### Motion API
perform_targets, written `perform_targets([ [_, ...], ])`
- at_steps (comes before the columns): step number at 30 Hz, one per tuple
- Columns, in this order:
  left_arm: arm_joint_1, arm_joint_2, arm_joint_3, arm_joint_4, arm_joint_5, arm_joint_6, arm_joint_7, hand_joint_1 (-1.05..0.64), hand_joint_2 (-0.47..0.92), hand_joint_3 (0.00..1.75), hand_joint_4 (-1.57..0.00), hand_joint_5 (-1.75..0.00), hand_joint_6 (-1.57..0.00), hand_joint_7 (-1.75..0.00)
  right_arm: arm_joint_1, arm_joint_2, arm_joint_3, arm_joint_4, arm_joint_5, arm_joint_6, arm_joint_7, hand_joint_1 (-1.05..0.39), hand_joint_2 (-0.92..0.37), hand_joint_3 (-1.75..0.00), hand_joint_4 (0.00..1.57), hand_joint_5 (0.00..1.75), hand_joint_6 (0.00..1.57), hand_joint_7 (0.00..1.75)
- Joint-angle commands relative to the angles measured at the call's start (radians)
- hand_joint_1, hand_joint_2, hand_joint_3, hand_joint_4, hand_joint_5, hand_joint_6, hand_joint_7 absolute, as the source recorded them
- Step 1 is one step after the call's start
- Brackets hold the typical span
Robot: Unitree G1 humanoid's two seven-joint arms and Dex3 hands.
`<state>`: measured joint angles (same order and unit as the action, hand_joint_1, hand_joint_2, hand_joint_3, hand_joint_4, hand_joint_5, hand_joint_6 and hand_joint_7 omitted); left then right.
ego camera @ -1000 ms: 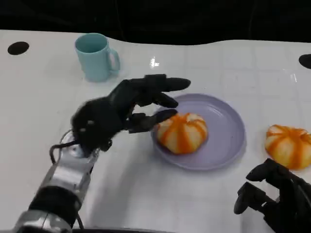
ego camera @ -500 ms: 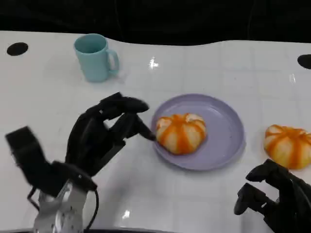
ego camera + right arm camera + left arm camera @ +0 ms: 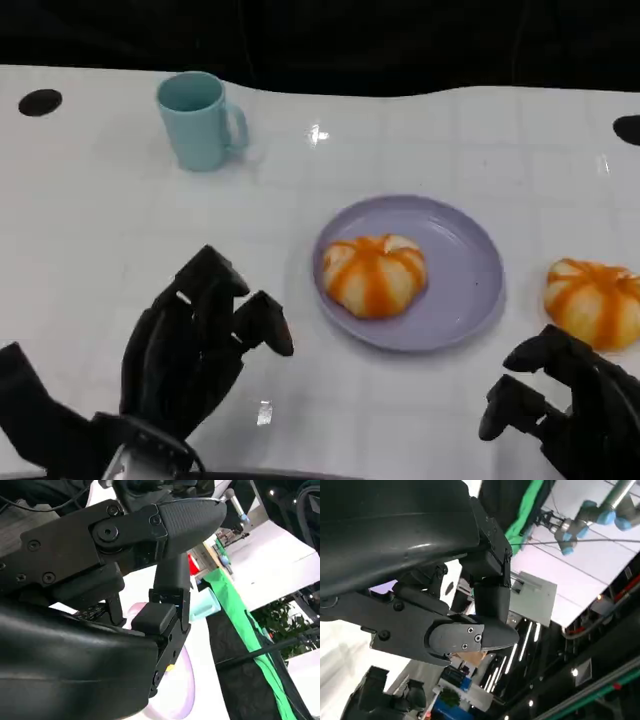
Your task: Grasp the bread from the table and place it into the plate.
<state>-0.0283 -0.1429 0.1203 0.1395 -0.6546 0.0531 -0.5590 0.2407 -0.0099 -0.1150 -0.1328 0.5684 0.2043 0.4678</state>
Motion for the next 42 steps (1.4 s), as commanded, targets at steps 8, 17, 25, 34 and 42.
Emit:
perform_targets([
  [8,0.097,0.020,0.037,-0.025,-0.026,0.044,-0.019,-0.57,0.92,0.36,-0.79,-1.75,-0.58,-1.75,0.005,-0.009,0.001,-0.009,-0.006,-0.012,-0.001,-0.51,-0.92,-0.21,0.74,1.55,0.80,1.08],
  [17,0.122,0.017,0.043,-0.038,0.002,0.051,0.032,-0.55,0.92,0.37,-0.78,-1.75,-0.57,-1.75,0.004,-0.013,-0.008,0.001,0.004,-0.017,0.012,-0.51,-0.92,-0.21,0.74,1.55,0.79,1.09],
  [25,0.131,0.016,0.035,-0.047,0.018,0.062,0.054,-0.55,0.92,0.39,-0.79,-1.75,-0.59,-1.75,0.003,-0.017,-0.016,0.000,0.006,-0.008,0.012,-0.51,-0.92,-0.21,0.74,1.55,0.79,1.08],
  [34,0.130,0.018,0.032,-0.042,0.034,0.071,0.058,-0.55,0.92,0.39,-0.81,-1.75,-0.60,-1.75,0.000,-0.017,-0.017,0.002,0.005,-0.004,0.008,-0.50,-0.92,-0.21,0.73,1.55,0.78,1.07],
  [42,0.129,0.008,0.028,-0.033,0.050,0.052,0.056,-0.56,0.92,0.41,-0.82,-1.75,-0.60,-1.75,-0.003,-0.017,-0.019,0.015,-0.002,-0.017,0.011,-0.50,-0.92,-0.21,0.74,1.54,0.79,1.06],
])
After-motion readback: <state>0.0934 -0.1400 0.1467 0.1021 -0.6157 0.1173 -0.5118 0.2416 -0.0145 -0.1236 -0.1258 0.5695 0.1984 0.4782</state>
